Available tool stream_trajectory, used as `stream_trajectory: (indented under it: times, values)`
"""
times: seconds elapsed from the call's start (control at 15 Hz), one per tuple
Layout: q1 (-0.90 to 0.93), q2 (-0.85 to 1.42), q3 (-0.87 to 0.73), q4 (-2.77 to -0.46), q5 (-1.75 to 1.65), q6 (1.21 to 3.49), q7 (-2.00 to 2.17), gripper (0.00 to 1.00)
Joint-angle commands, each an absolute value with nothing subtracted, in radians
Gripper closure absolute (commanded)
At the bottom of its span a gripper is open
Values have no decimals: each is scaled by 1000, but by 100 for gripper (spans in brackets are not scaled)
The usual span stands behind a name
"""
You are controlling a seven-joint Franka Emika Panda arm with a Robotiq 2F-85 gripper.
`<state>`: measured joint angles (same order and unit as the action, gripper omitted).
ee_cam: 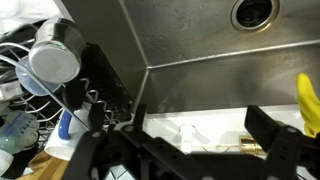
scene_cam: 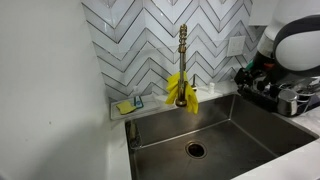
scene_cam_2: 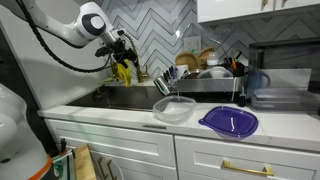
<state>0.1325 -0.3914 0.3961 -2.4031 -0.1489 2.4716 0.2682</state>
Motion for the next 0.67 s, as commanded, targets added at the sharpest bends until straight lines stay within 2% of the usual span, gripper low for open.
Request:
stream_trajectory:
  times: [0.0, 0.6]
  values:
    - [134, -314, 393, -2360, -161, 2504, 317, 0]
    - [193, 33, 347, -2051, -63, 2509, 270, 0]
